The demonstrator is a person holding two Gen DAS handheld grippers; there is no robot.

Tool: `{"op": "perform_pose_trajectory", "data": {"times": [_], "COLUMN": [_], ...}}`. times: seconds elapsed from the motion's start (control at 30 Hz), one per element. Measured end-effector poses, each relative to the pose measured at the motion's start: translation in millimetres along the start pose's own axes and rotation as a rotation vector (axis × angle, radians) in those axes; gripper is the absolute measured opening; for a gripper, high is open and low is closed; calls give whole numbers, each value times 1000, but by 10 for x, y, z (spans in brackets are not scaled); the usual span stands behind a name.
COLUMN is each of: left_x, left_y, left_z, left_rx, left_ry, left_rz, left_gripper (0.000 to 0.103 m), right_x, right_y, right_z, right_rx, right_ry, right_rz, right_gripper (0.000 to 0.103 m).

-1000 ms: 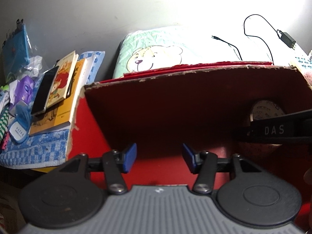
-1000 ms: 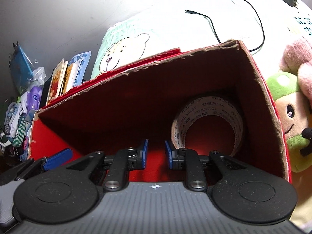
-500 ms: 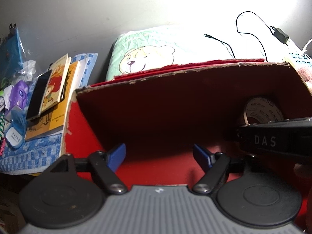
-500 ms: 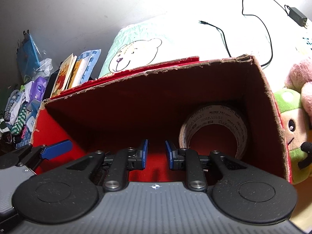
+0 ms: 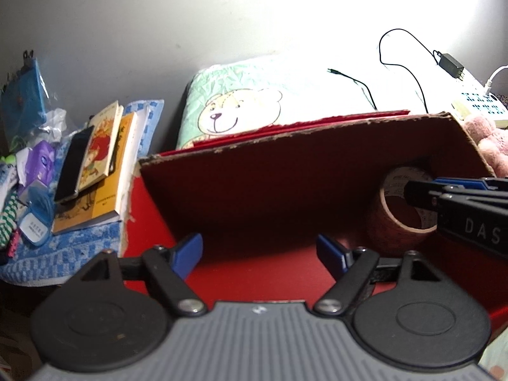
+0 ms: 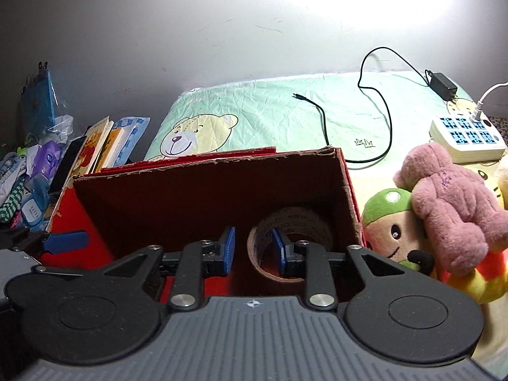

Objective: Organize objects
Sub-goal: 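Withdraw the right tool from the box toward the pinecone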

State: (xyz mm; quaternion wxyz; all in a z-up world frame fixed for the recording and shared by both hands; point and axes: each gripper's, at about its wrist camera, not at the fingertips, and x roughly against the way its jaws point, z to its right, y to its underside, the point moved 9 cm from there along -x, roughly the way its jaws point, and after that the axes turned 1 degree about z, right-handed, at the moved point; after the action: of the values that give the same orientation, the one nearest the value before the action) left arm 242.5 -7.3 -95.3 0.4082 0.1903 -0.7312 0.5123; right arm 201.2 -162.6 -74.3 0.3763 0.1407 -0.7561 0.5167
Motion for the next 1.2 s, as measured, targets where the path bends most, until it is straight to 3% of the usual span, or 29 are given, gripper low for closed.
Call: {"op": "perform_pose_trajectory", "data": {"times": [0.33,1.2], "left_x": [410,1013], "left_y": [71,310], "left_z": [117,384], "left_rx": [-34,-31], "left_ry": [-40,-108], "left_rz": [39,62], "left_gripper": [83,91], "right_x": [326,838], "right_y": [80,337], "right_z": [77,253], "right_rx": [6,-12], "right_ry": [8,-49], "right_rz": [70,96], "right_gripper": [32,37]}}
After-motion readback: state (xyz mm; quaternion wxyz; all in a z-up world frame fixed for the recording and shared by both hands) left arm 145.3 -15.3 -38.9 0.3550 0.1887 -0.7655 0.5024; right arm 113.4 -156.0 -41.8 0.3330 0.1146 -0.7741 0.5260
